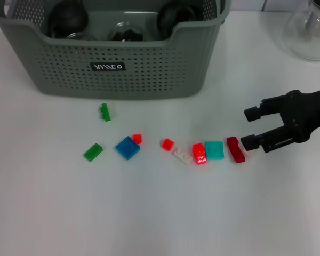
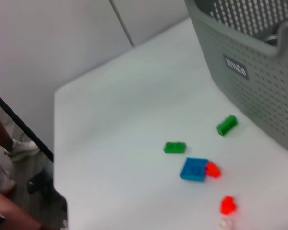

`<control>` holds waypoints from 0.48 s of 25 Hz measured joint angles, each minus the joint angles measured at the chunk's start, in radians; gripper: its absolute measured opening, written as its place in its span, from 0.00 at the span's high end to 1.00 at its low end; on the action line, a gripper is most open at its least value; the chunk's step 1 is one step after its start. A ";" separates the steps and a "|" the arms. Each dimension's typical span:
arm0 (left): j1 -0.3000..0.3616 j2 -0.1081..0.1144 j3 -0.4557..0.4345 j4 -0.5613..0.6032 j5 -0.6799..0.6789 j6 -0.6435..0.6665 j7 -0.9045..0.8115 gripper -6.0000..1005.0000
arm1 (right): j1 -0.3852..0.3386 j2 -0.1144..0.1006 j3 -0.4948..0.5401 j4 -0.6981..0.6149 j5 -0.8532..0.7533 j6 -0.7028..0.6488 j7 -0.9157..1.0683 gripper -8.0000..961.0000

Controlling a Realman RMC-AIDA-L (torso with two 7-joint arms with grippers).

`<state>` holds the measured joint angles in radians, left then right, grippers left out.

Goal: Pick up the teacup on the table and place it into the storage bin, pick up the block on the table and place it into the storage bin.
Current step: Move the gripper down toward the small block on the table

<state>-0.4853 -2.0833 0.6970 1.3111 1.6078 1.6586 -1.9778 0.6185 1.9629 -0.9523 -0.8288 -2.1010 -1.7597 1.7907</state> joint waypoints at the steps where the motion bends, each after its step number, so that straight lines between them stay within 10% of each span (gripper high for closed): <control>1: 0.029 -0.006 -0.002 -0.029 -0.048 0.064 0.064 0.16 | 0.000 -0.004 0.003 0.000 -0.008 0.000 0.000 0.05; 12: 0.172 -0.084 0.024 -0.292 0.046 0.324 0.594 0.15 | 0.019 -0.013 0.043 -0.061 -0.156 0.018 0.071 0.05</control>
<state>-0.3131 -2.1673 0.7211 1.0188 1.6536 1.9826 -1.3842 0.6377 1.9495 -0.9090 -0.8900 -2.2569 -1.7419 1.8613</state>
